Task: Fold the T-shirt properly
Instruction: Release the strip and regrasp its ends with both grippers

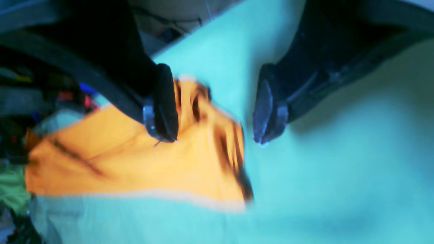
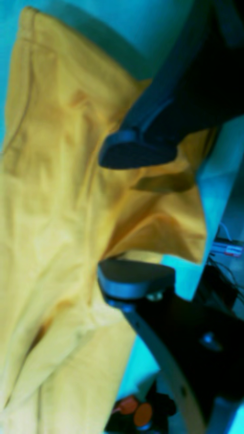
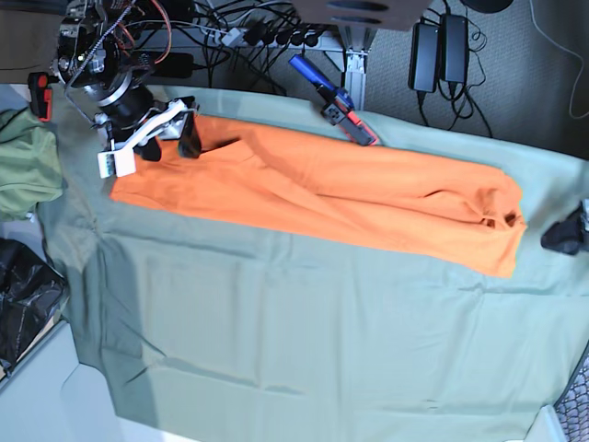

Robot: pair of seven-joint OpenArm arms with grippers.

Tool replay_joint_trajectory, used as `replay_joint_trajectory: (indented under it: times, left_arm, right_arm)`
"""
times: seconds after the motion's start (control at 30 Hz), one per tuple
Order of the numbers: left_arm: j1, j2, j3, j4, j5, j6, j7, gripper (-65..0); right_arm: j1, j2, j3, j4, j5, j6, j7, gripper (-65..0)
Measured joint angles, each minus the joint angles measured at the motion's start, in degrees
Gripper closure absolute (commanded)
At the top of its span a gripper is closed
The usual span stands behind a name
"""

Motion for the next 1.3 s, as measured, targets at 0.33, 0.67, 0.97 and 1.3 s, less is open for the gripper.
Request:
replay_joint_trajectory:
  times: [0.33,0.67,0.97,1.3]
  left_arm:
    - [1.27,9.35,0.02,-0.07,0.96,0.02,-1.60,-38.4]
    - [1.20,12.31,2.29,-0.04,12.26,0.02,-11.17,-38.4]
    - [1.07,13.62,2.21,0.00,13.75,0.00,-13.64,-38.4]
    - [0.92,17.75,2.29,-0.02,16.35,-0.02,-15.34,-0.1]
  right_arm:
    - [1.42,-1.57,0.00,-0.02,-1.33,0.00,0.02,-41.5]
    - [1.44,-1.57,0.00,-0.02,-1.90,0.00,0.02,-41.5]
    - [1.44,-1.57,0.00,-0.02,-1.88,0.00,0.02,-41.5]
    - [1.44,-1.57,0.00,-0.02,-1.90,0.00,0.02,-41.5]
